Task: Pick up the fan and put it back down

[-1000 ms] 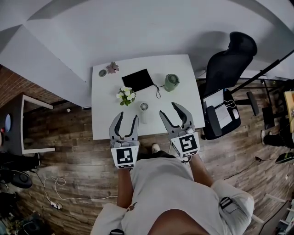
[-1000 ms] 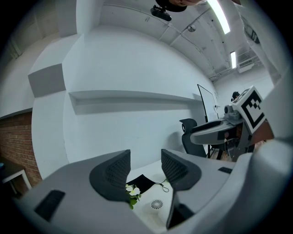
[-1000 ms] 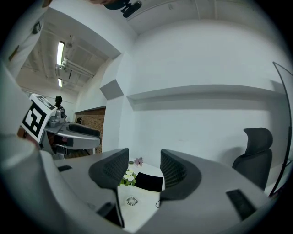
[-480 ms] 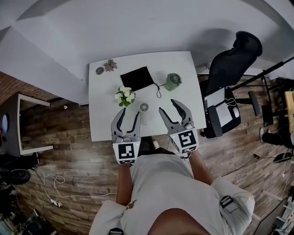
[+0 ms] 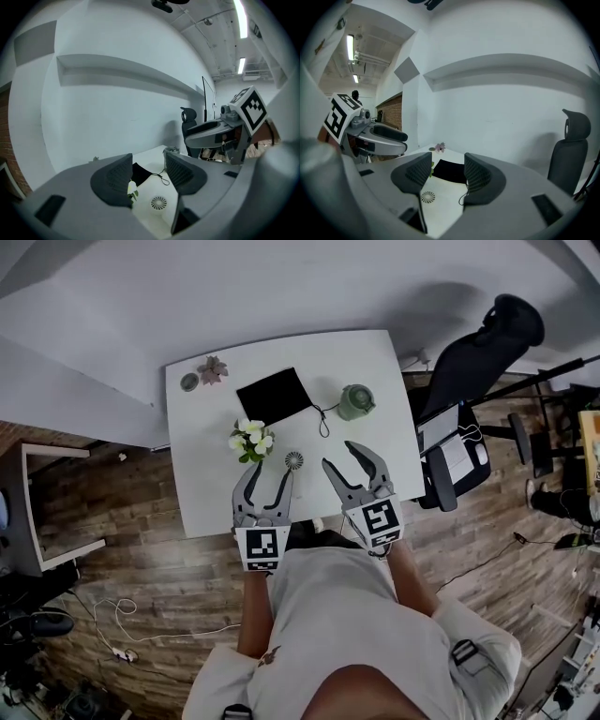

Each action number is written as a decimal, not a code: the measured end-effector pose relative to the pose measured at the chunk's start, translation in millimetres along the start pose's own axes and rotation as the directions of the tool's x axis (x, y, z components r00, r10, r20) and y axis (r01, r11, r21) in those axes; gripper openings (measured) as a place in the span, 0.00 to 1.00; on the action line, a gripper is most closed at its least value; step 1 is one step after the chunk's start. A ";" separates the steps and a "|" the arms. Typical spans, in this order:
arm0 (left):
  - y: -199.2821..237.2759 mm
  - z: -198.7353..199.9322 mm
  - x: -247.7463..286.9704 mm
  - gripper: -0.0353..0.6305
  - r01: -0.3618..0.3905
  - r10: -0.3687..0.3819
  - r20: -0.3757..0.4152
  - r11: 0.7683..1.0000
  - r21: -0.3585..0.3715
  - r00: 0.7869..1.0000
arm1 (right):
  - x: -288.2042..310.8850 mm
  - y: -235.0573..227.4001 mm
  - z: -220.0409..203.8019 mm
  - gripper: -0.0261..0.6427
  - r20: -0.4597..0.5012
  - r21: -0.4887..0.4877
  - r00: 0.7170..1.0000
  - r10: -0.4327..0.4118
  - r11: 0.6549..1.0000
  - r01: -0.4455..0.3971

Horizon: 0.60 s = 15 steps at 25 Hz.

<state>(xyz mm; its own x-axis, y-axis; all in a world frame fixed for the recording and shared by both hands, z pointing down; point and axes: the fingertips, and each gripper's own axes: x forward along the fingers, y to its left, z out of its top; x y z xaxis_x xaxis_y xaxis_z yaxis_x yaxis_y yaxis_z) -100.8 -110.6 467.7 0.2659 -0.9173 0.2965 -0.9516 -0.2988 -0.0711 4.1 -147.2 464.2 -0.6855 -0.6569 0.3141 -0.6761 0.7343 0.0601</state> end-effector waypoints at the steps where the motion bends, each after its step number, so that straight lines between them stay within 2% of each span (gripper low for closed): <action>1: -0.1 -4.2 3.8 0.39 0.012 -0.012 -0.011 1.000 0.000 1.000 | 2.8 -1.6 -4.6 0.37 -0.015 0.006 1.000 -0.002 1.000 0.003; 15: -16.3 -61.4 53.2 0.42 0.135 -0.138 -0.136 0.990 -0.031 0.981 | 30.8 -1.8 -66.8 0.37 -0.161 0.031 0.987 0.005 1.000 0.000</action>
<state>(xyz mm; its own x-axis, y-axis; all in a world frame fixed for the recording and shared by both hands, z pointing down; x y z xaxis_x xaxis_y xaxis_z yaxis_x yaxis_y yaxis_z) -80.7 -138.3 543.1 0.3710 -0.8232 0.4299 -0.9115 -0.4113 -0.0010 2.2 -157.4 537.0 -0.6369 -0.6168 0.4625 -0.6839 0.7290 0.0305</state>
